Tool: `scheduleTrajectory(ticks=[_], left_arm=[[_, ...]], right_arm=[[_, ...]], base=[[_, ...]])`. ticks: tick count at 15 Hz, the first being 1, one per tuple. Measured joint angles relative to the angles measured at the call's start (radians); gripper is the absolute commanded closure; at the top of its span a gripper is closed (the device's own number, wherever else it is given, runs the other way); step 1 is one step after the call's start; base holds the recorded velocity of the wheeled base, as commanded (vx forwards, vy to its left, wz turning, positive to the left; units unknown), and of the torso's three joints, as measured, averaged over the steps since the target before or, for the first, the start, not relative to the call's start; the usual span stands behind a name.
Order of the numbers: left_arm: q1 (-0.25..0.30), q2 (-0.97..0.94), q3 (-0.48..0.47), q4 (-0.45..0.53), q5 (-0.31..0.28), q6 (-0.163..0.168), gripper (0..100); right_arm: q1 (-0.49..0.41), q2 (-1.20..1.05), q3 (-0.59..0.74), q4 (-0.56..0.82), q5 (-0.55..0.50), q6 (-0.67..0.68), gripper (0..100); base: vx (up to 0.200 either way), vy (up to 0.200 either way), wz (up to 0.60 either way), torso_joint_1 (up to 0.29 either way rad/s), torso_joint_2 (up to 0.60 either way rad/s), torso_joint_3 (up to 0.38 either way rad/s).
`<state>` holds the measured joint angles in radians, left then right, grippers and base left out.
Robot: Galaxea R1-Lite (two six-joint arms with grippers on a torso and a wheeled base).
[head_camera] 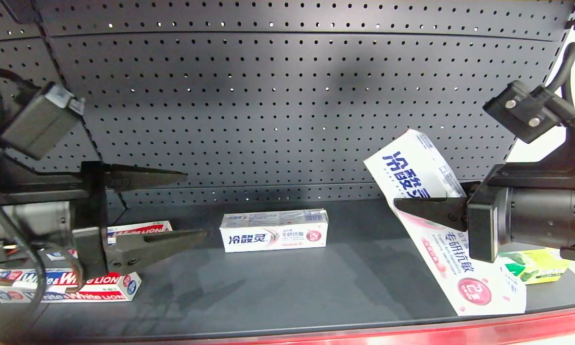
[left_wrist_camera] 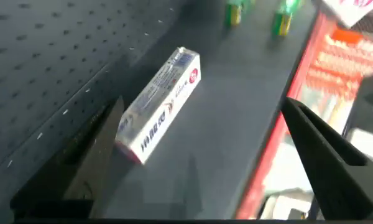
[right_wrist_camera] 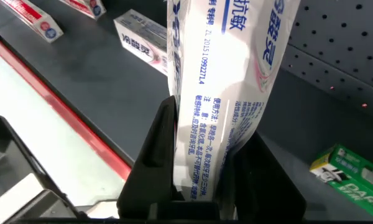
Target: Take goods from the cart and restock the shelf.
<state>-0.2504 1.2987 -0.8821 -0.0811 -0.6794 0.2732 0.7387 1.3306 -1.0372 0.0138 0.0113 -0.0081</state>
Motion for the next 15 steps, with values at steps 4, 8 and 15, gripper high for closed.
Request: scheduleTrajectory(ticks=[4, 8, 15], left_arm=[[0.028, 0.166, -0.106, 0.027, 0.006, 0.05, 0], [0.015, 0.268, -0.188, 0.048, 0.009, 0.111, 0], [-0.007, 0.439, -0.347, 0.271, -0.052, 0.284, 0]], right_arm=[[0.001, -0.008, 0.0, -0.001, 0.007, 0.006, 100], [0.001, -0.009, 0.006, -0.001, 0.026, 0.005, 100], [0.005, -0.018, 0.009, 0.0, 0.026, 0.005, 100]], base=[[0.0, 0.0, 0.0, 0.0, 0.0, 0.0], [0.0, 0.0, 0.0, 0.0, 0.0, 0.0], [0.0, 0.0, 0.0, 0.0, 0.0, 0.0]])
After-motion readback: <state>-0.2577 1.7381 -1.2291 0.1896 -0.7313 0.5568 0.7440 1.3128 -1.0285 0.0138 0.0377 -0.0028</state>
